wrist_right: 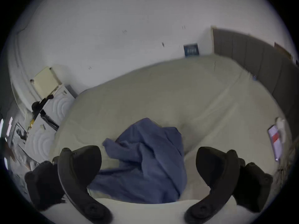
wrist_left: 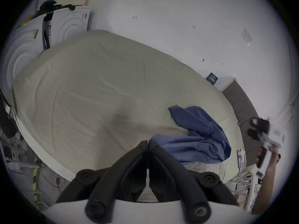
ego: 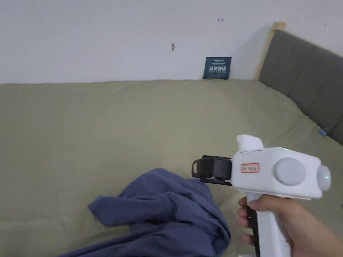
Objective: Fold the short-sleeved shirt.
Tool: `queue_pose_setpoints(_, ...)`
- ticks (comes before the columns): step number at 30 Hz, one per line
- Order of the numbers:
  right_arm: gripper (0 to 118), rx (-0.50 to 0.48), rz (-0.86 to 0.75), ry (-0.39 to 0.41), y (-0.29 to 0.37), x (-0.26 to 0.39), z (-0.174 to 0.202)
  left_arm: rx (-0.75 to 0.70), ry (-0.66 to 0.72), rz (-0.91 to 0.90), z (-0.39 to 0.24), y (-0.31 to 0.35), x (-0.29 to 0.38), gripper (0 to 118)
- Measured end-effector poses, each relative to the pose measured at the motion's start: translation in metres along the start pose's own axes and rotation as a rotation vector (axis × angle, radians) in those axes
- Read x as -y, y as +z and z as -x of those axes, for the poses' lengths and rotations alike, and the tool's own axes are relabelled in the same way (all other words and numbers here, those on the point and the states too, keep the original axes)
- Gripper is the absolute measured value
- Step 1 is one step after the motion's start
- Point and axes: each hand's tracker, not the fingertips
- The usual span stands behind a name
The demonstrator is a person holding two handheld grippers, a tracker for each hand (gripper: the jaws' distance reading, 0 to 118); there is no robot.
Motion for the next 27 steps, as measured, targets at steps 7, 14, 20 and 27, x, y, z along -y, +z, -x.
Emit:
queue_pose_setpoints(7,116,0.214,0.321,-0.237,-0.145,-0.035,-0.067,-0.033,-0.026,0.01,-0.003,-0.003,-0.002,0)
queue_pose_setpoints(14,101,0.123,0.337,-0.355,-0.167,-0.043,-0.082,-0.054,-0.044,0.016,-0.007,-0.006,-0.004,0)
queue_pose_setpoints(20,6,0.165,0.417,-0.165,-0.164,-0.037,-0.044,-0.06,-0.055,0.015,-0.011,-0.012,-0.007,0)
queue_pose_setpoints(27,5,-0.008,0.213,-0.221,-0.089,-0.062,-0.041,-0.013,-0.002,-0.002,-0.007,-0.004,-0.024,0)
